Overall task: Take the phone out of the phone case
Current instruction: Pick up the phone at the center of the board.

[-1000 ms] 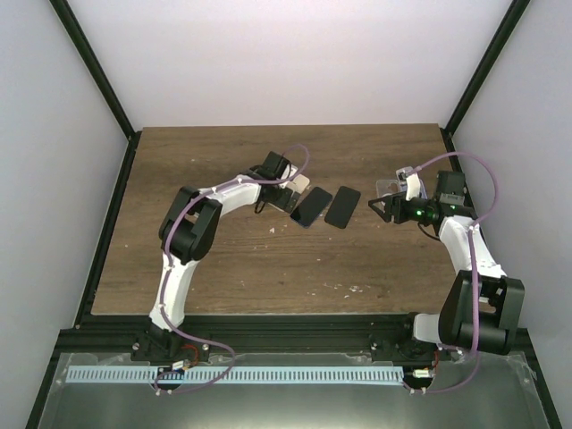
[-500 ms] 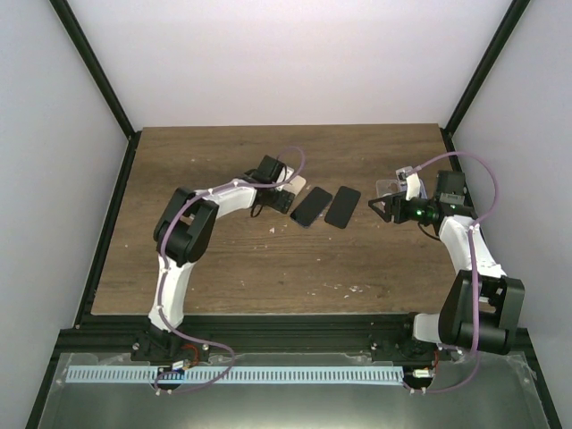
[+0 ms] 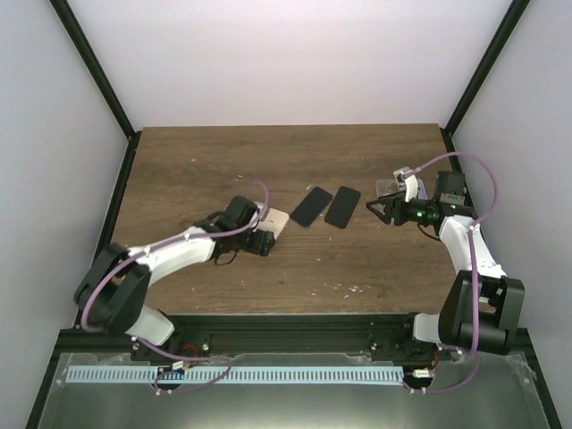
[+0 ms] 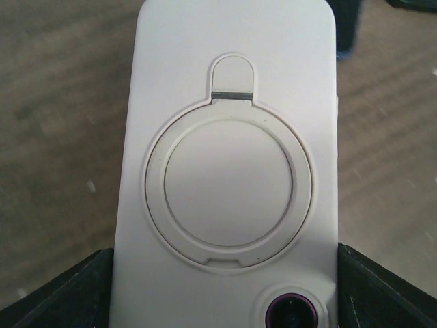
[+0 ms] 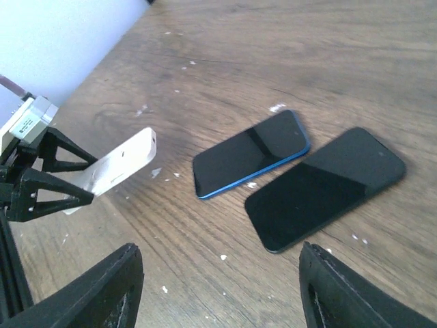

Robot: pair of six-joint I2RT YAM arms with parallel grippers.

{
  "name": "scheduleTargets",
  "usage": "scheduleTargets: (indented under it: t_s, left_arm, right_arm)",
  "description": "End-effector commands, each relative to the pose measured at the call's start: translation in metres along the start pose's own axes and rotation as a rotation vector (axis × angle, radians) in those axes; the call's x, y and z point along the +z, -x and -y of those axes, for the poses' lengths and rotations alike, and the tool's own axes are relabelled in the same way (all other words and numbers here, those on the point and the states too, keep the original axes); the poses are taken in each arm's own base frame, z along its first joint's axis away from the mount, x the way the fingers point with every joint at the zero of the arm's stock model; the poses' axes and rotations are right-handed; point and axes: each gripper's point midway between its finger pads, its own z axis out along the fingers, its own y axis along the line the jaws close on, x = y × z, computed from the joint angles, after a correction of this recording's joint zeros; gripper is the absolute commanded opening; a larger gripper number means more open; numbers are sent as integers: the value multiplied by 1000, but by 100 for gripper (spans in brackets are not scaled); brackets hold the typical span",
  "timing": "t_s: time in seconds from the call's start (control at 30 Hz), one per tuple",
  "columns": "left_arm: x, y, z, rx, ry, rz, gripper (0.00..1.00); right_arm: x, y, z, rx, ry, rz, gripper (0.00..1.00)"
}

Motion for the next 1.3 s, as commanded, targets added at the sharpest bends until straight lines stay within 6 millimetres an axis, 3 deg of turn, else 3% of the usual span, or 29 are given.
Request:
scheduleTargets:
  t_s: [0.0,0.13,0.23,0.37,0.47,0.7,0.87,1.27]
  left_arm:
    - [-29,-7,36,-86,-207,99,57]
    - [-46,-33,61,-115,-384,95,56]
    - [-57,-50,81,-137,-536,58,56]
    - [-68,-64,99,-166,-697,37,56]
    - [-70,-71,101,-178,-731,37,56]
    - [-68,-83,104,-194,-778,16,55]
    - [-64,-92,107,-230,-817,-20,54]
    - [-60,-93,111,-225,-841,-32,53]
  right_arm:
    - [-10,19,-40,-126,160,57,62]
    - [-1,15,-65,-256,188,3,60]
    - [7,5,-106,-468,249,-47,60]
    - [16,-20,-159,-837,274,-150,59]
    - [26,-46,-183,-1062,289,-257,57]
    - [62,-108,-186,-1404,275,-550,51]
    - [83,-113,-188,-1522,254,-562,50]
    - [112,-152,-192,-1649,296,-628,49]
